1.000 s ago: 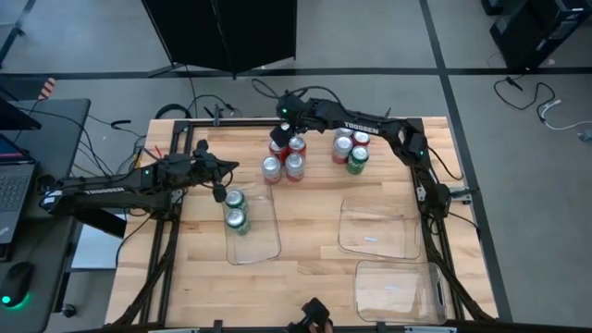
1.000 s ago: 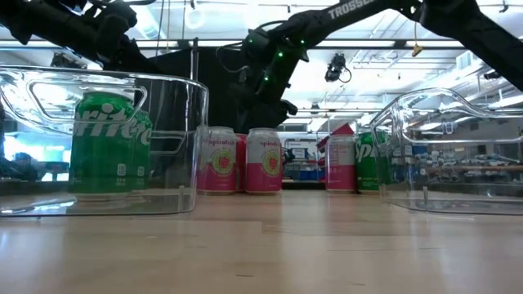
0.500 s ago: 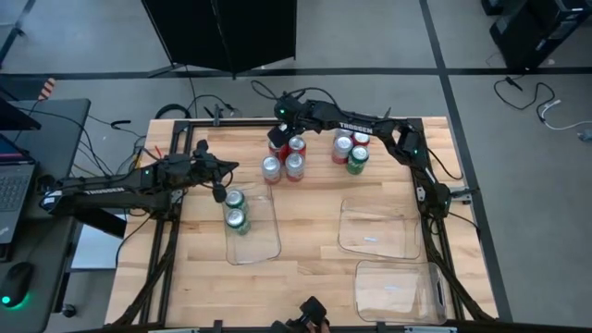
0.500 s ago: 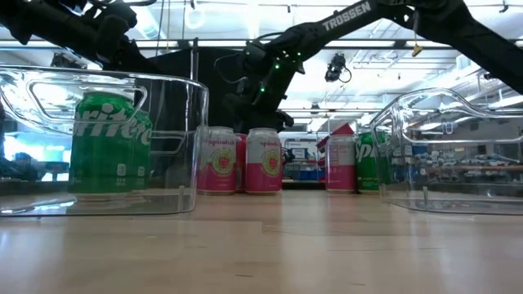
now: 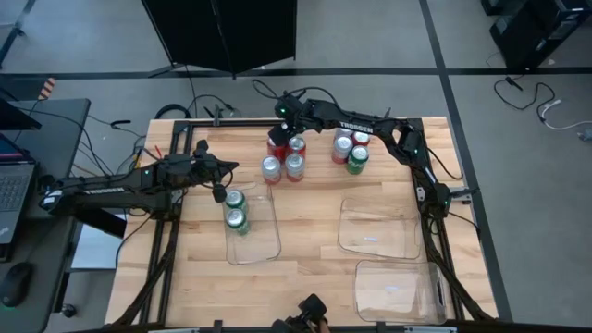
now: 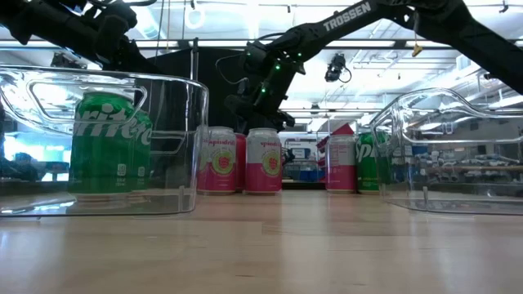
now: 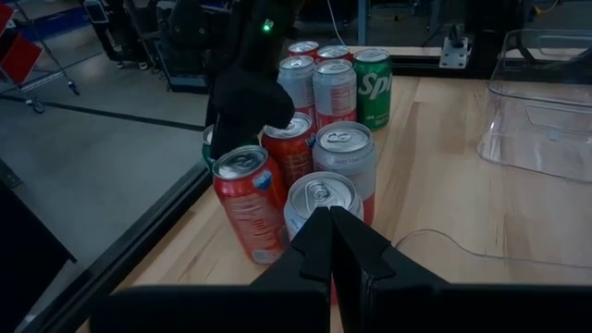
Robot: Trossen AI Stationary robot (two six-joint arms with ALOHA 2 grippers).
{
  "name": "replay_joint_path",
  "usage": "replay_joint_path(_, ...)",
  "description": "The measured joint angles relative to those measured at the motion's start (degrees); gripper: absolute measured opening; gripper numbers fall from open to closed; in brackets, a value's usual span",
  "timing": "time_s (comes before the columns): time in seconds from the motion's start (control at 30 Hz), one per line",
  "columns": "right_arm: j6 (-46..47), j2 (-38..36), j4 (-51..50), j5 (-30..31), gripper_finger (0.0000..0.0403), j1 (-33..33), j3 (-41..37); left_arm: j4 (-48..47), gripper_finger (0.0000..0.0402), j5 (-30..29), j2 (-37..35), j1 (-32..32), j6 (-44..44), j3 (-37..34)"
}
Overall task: Sort soda cans
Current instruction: Put the top green soda can into the top left transparent bin
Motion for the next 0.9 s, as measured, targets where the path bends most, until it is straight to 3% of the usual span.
replay_joint_path(0.27,-0.42,0.00,-0.61,0.00,0.0352,-0.08,0.19,-0.11,0.0003,0.02,0.00,0.00,-0.22,0.00)
replay_joint_path(0.9,3.89,0.02,-2.18,0.09,0.0355,-1.39,0.64,-0.14,0.0003,0.07,0.00,0.00,-0.24,0.00)
